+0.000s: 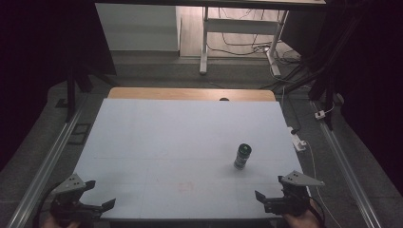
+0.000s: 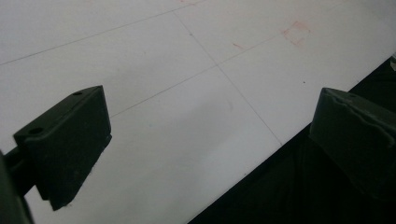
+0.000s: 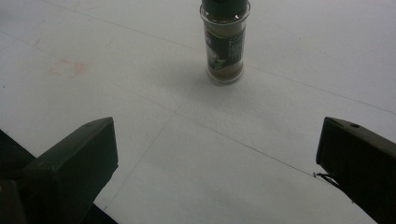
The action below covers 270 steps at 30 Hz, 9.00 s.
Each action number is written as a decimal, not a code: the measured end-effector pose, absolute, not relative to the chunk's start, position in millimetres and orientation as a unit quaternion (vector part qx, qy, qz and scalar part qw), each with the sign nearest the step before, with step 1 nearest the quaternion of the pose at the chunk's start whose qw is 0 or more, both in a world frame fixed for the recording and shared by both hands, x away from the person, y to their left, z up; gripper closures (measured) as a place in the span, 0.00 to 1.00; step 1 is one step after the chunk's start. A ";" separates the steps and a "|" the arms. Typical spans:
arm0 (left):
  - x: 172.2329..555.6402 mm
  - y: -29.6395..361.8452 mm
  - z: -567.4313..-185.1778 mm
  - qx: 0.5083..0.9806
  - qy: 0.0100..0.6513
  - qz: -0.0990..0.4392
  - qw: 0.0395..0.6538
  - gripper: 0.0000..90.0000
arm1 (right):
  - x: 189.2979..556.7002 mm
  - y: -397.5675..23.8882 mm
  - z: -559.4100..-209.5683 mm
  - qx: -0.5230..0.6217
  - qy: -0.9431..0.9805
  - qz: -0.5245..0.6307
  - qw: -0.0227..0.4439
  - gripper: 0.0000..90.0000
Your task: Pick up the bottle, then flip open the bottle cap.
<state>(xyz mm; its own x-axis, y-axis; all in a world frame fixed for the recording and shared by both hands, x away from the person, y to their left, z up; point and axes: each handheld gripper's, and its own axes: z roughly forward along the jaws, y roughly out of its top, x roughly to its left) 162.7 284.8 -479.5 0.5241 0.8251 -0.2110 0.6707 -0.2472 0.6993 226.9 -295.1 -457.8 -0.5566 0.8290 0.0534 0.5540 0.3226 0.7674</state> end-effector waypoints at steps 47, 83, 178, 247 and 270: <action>163.9 284.6 -479.8 0.783 0.480 0.098 0.383 0.00 | 285.4 -261.4 -470.3 0.391 0.819 0.382 0.173 0.00; 163.9 284.2 -479.9 0.785 0.478 0.097 0.382 0.00 | 345.6 -245.0 -499.9 0.366 0.841 0.365 0.162 0.20; 164.2 286.2 -479.9 0.781 0.480 0.095 0.388 0.00 | 348.3 -148.6 -417.4 0.233 0.868 0.426 0.101 0.59; 196.6 239.8 -436.3 0.801 0.366 0.089 0.466 0.00 | 338.0 -107.5 -416.0 0.199 0.884 0.417 0.074 0.59; 244.7 192.5 -402.1 0.821 0.306 0.116 0.468 0.00 | 337.7 -104.8 -414.9 0.200 0.886 0.412 0.073 0.59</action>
<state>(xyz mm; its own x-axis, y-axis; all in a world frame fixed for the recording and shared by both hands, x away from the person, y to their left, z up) 244.7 192.5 -402.1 0.7863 0.6102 -0.0967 0.3937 -0.3743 0.8396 337.7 -104.8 -414.9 -0.9089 0.4155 0.0350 0.2946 0.5806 0.7591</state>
